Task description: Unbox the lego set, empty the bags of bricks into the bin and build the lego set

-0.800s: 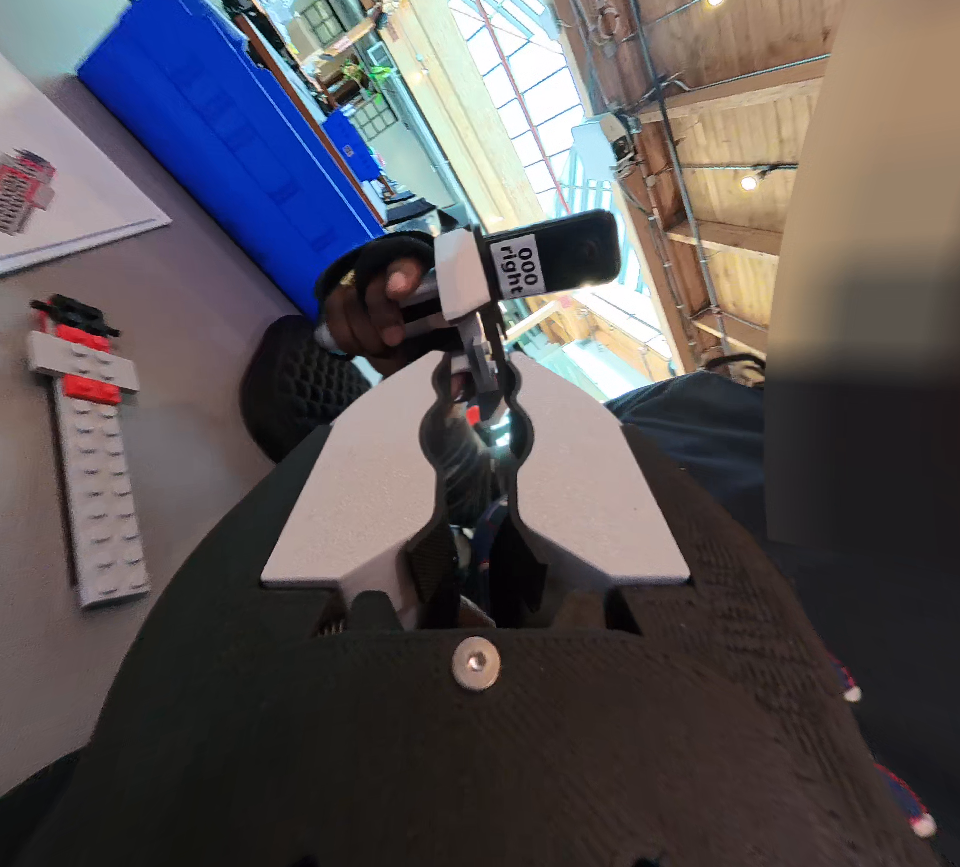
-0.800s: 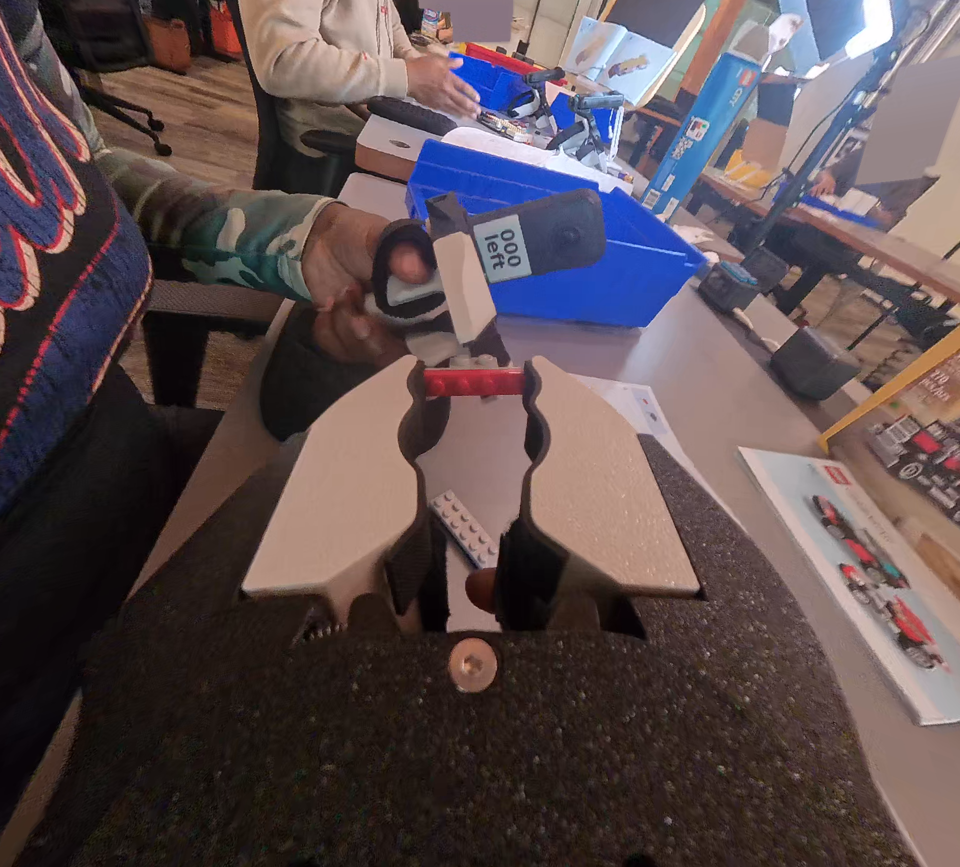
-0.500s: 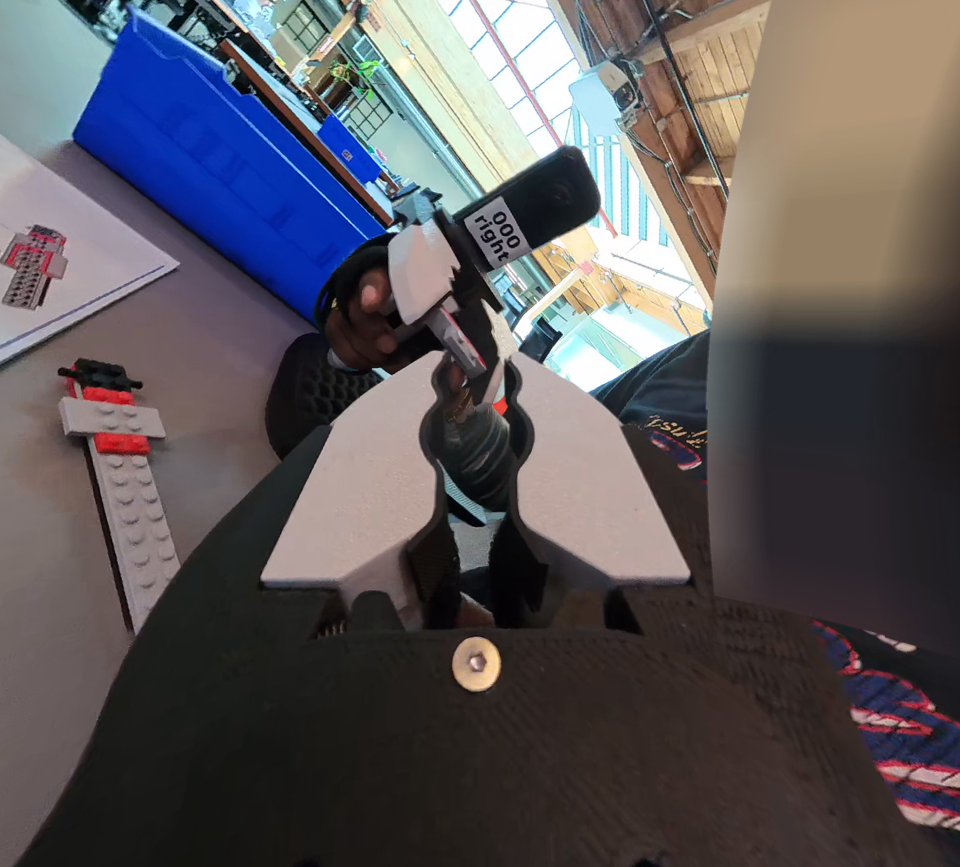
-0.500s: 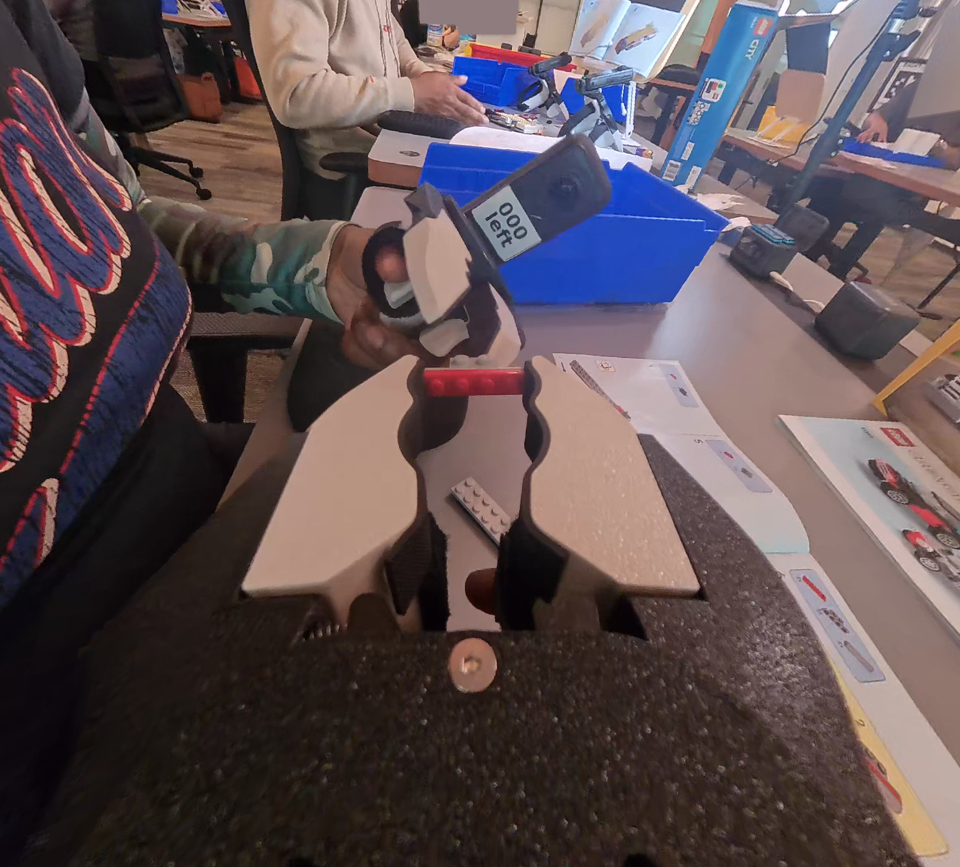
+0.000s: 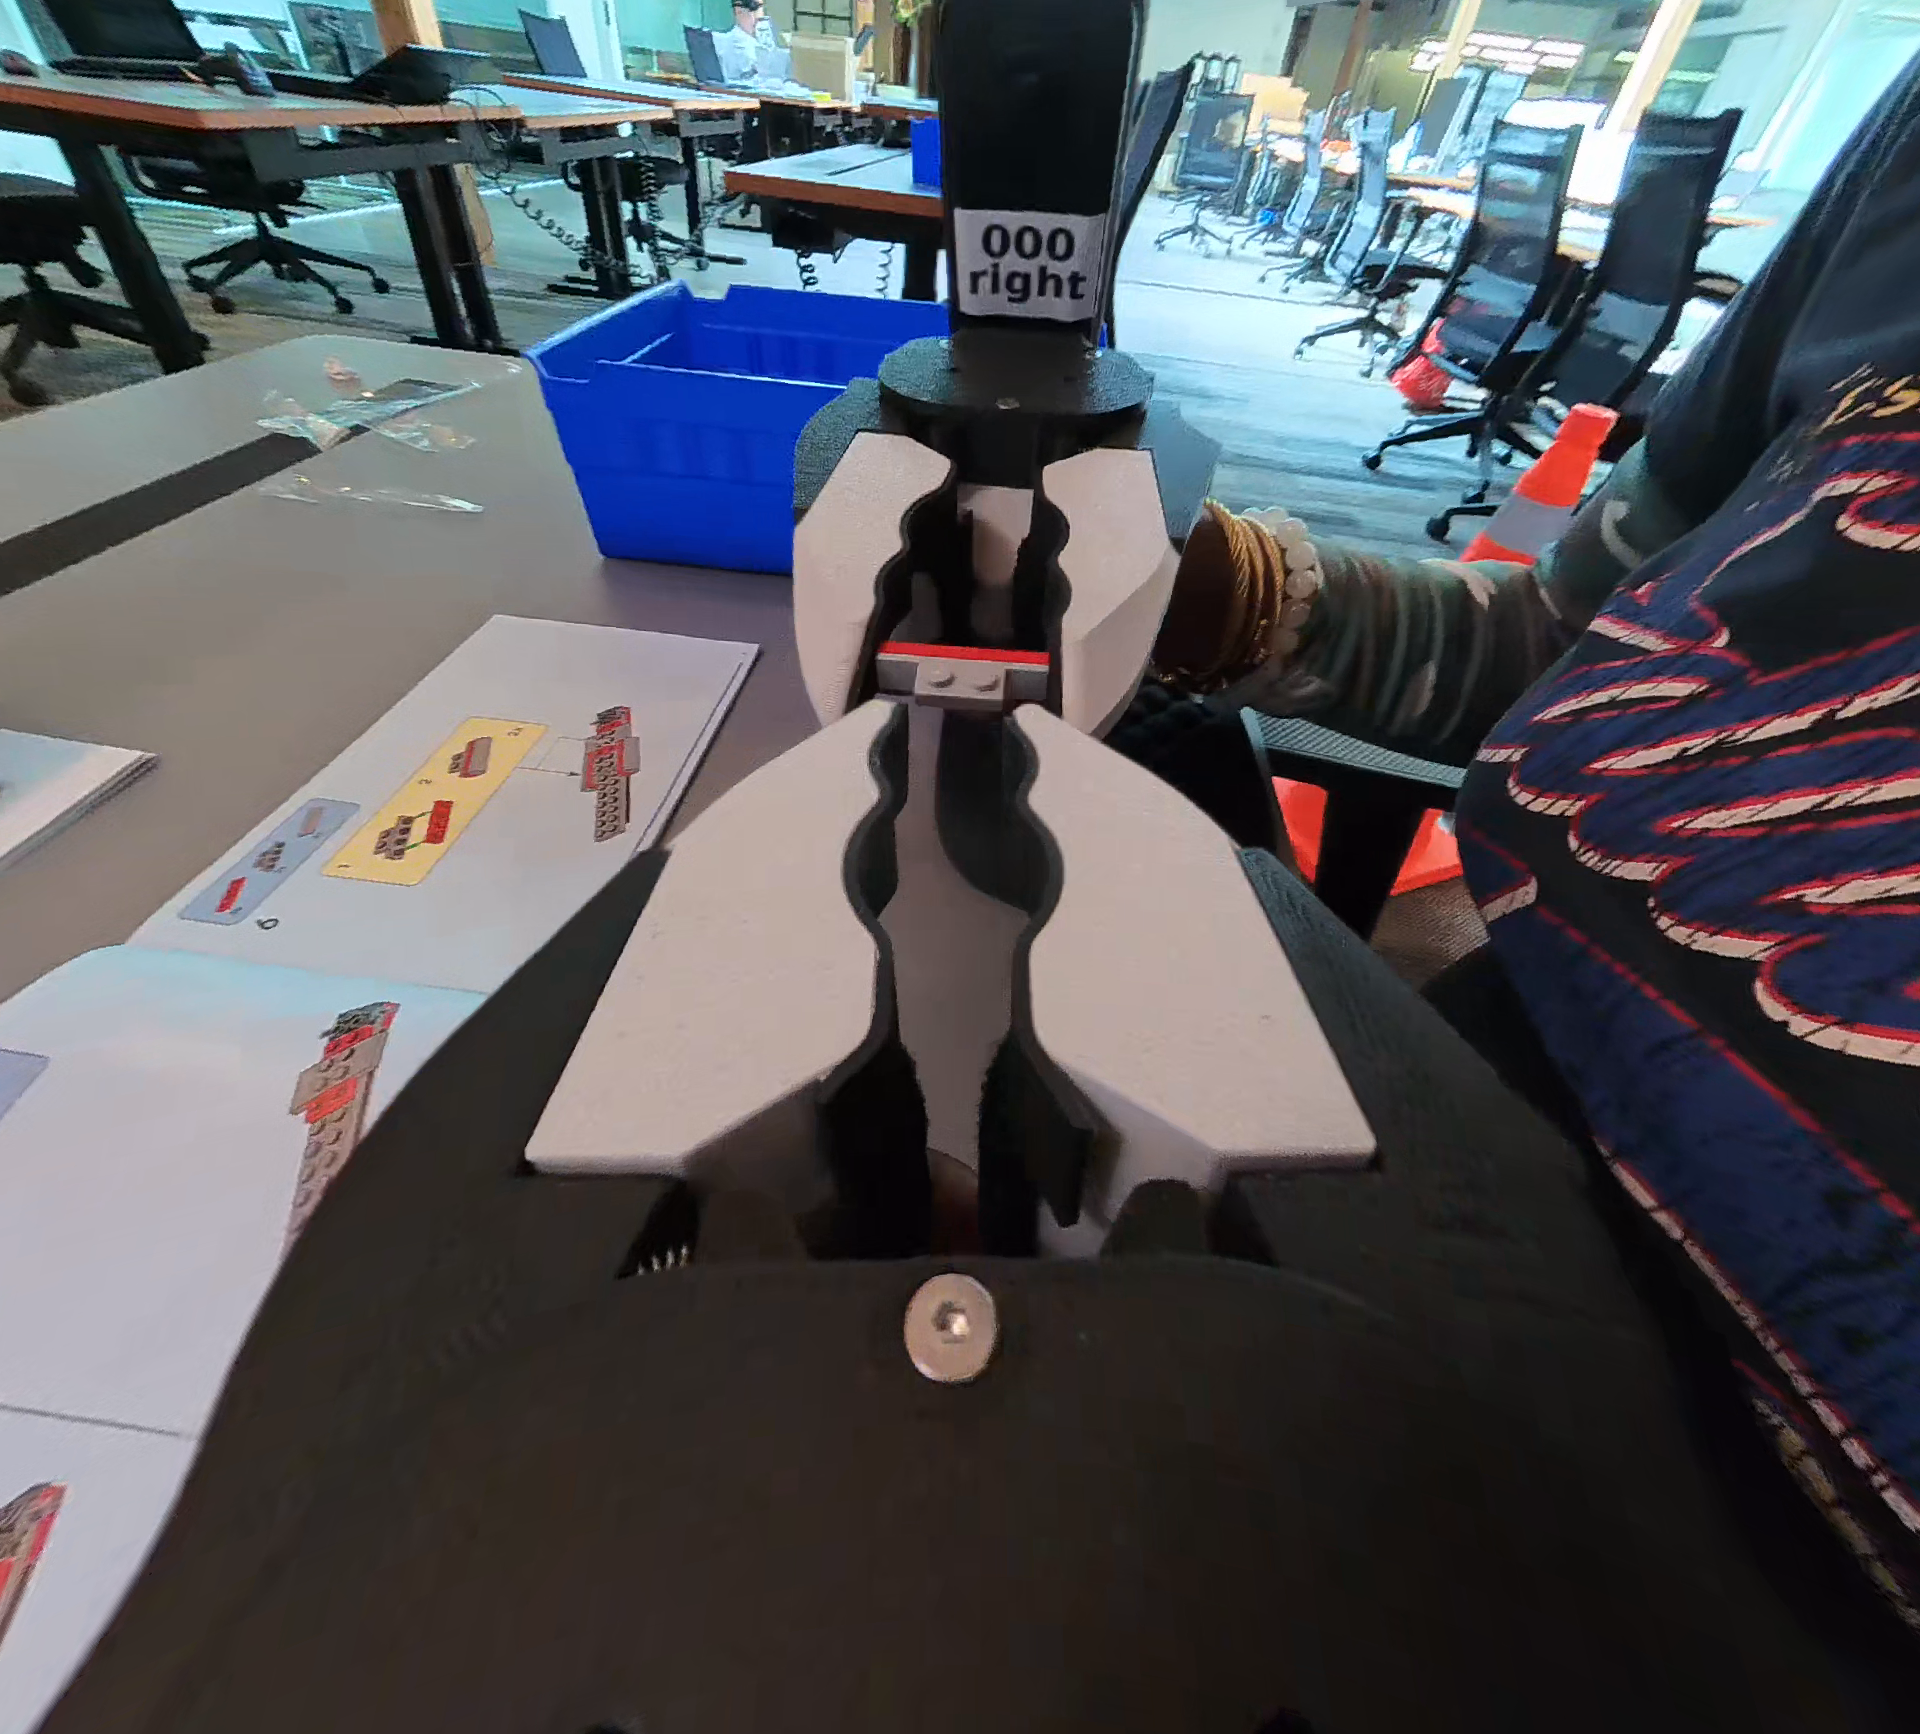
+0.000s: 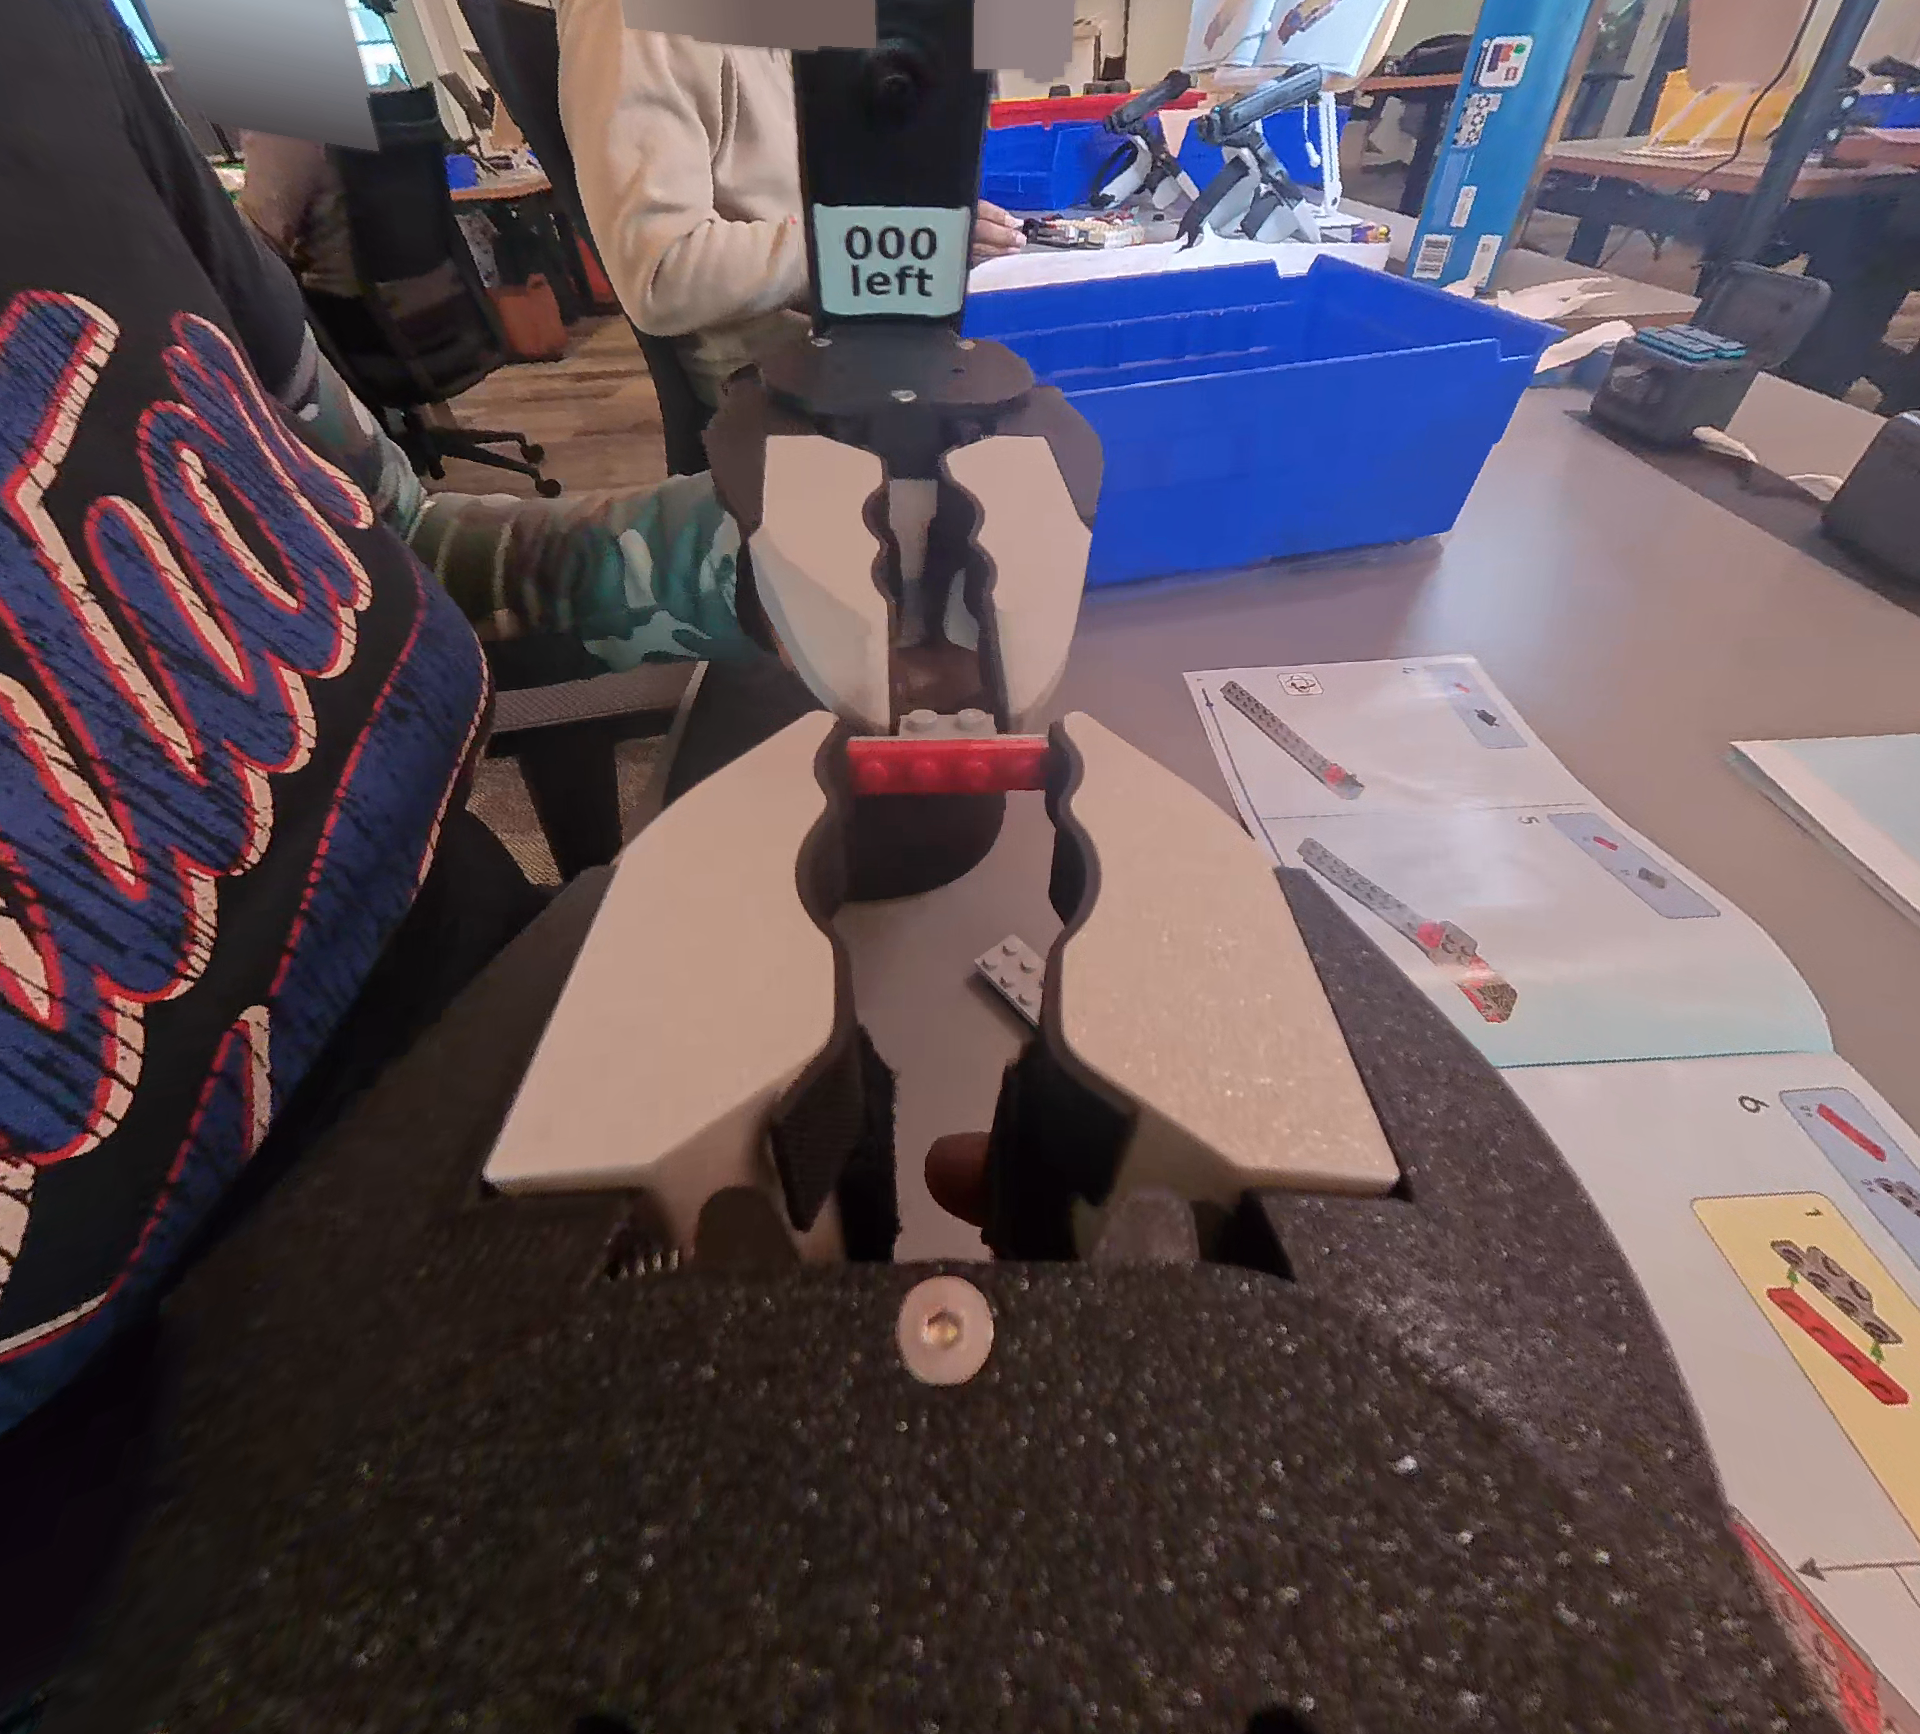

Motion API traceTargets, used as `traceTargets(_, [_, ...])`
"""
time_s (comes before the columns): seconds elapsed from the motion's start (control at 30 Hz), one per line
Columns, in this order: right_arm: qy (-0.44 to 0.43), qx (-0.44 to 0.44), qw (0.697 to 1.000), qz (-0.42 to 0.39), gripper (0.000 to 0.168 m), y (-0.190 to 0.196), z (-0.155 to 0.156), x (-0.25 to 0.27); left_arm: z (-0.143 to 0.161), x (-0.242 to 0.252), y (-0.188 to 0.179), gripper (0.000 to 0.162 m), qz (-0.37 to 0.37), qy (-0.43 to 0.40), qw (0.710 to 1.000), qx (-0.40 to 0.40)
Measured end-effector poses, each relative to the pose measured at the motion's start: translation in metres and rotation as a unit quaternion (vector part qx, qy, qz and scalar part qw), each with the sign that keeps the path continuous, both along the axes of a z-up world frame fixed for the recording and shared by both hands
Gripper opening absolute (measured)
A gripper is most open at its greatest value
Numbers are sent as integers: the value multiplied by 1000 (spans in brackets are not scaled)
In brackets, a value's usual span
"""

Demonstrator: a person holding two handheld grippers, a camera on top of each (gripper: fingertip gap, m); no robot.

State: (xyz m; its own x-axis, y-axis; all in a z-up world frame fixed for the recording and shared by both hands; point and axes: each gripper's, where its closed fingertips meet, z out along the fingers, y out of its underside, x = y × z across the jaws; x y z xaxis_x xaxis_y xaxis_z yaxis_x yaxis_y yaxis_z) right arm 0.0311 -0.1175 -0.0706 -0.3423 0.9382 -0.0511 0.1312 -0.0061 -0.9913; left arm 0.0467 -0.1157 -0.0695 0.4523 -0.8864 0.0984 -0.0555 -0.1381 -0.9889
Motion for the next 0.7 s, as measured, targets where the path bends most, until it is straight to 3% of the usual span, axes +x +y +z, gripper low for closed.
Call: traceTargets(0.7, [27,-42,999,18,36,-11,4,-5,7,2,-8,16,-55,-27,998,-8])
